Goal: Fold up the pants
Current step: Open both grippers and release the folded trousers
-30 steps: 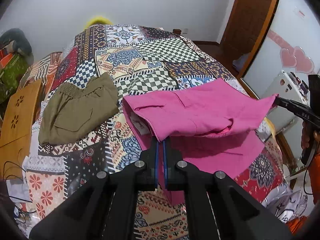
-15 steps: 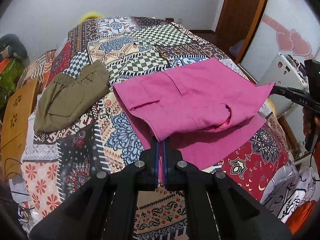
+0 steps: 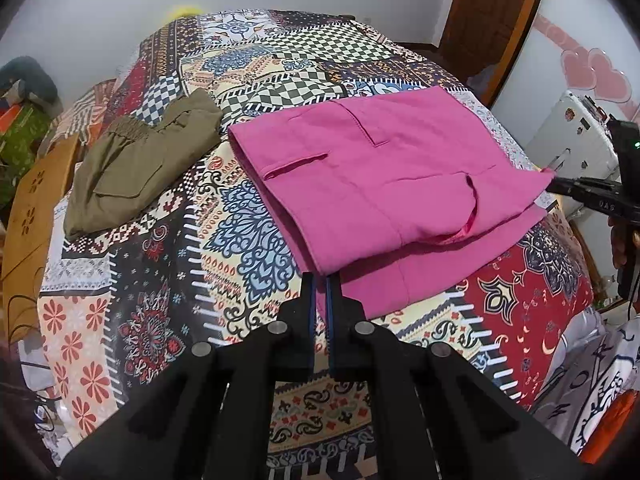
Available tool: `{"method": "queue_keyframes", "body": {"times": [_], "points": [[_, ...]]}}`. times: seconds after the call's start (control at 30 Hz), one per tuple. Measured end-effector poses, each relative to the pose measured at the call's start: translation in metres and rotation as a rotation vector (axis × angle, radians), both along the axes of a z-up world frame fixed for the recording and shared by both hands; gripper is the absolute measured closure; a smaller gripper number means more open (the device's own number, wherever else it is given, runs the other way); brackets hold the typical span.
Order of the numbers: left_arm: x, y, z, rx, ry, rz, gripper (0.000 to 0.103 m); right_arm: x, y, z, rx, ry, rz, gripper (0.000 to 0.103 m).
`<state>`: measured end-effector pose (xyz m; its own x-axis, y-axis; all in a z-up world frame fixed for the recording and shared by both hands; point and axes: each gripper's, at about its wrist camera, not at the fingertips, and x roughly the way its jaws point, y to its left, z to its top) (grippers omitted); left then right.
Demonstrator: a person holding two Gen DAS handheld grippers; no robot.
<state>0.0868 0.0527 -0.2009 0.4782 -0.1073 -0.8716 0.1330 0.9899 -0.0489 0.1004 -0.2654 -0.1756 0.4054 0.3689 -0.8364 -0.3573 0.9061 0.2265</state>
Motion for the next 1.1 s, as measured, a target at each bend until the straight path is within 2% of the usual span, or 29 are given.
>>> {"method": "queue_keyframes", "body": {"times": [0.2,0.33,0.43,0.53,0.63,0.7,0.87,1.03,1.1], "points": [[-0.006,0.005,0.004,0.019,0.011,0.015,0.099,-0.004,-0.007,-0.013,-0.052,0.06,-0.004,0.093],[-0.012,0.002,0.018,0.042,-0.019,0.002,0.097,-0.013,-0.011,-0.002,-0.091,0.024,0.007,0.069],[-0.015,-0.008,0.035,0.087,-0.082,-0.015,0.097,-0.017,-0.012,0.013,-0.104,-0.025,0.015,0.069],[-0.015,-0.02,0.05,0.09,-0.119,-0.056,0.094,-0.019,-0.01,0.028,-0.087,-0.064,0.031,0.069],[-0.01,-0.036,0.056,0.069,-0.132,-0.098,0.079,-0.022,0.002,0.041,-0.059,-0.098,0.068,0.069],[-0.007,-0.047,0.055,0.063,-0.129,-0.129,0.075,-0.024,0.015,0.048,-0.036,-0.119,0.102,0.069],[0.0,-0.074,0.039,0.087,-0.086,-0.195,0.074,-0.026,0.049,0.055,0.024,-0.15,0.202,0.068],[0.003,-0.089,0.022,0.087,-0.029,-0.253,0.074,-0.022,0.074,0.048,0.043,-0.143,0.269,0.068],[0.004,-0.093,0.017,0.119,-0.024,-0.266,0.067,-0.021,0.083,0.042,0.048,-0.132,0.294,0.068]]}}
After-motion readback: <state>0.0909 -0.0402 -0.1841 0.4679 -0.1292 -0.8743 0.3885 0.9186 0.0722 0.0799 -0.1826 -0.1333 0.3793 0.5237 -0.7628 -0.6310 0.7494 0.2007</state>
